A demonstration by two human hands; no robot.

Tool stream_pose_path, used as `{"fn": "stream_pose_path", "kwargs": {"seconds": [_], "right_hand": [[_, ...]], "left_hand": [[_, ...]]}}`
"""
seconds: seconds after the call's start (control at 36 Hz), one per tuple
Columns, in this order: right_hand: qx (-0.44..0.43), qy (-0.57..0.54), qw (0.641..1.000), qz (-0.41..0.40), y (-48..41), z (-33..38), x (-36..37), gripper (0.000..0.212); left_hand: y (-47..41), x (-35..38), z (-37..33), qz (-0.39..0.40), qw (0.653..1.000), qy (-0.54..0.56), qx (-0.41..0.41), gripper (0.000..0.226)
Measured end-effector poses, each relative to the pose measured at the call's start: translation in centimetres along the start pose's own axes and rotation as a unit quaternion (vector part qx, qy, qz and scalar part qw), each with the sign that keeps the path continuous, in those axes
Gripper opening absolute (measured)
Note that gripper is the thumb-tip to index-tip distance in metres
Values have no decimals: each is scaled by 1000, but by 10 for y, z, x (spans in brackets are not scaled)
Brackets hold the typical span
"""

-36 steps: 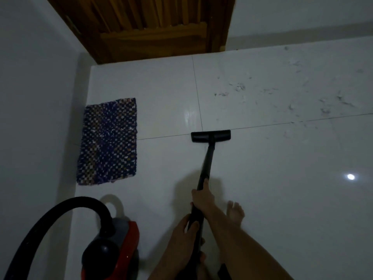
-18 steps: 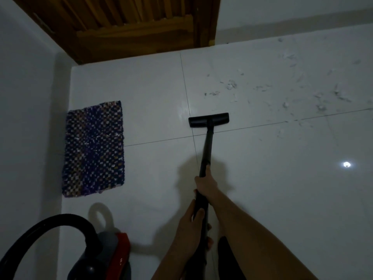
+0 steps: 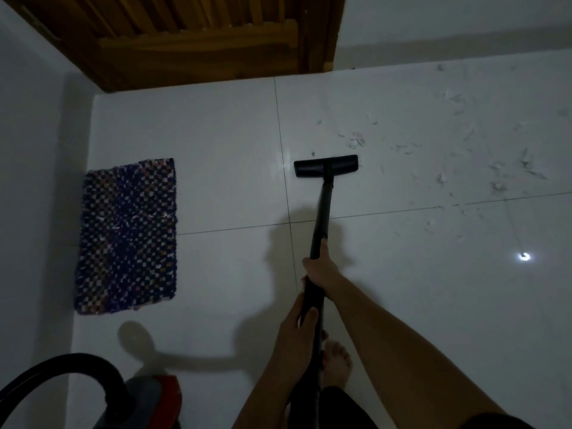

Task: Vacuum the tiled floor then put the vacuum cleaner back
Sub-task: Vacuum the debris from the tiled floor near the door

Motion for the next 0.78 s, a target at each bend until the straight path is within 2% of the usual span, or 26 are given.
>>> {"fn": "stream_pose_path", "kwargs": {"seconds": [0.78], "right_hand": [[-21,4,1000,-20,-118,179,28,78]], "left_hand": [[-130,-79,-147,18,1000,16,19,46]]}}
Point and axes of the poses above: each hand's wrist, its own y-axis away from the middle knuckle, its own x-axis out of the palm, z = x × y, the point moved 9 cm from there along -y, towards the middle knuckle, and after that the axes turned 13 degrees about -y, right-handed, at the moved point
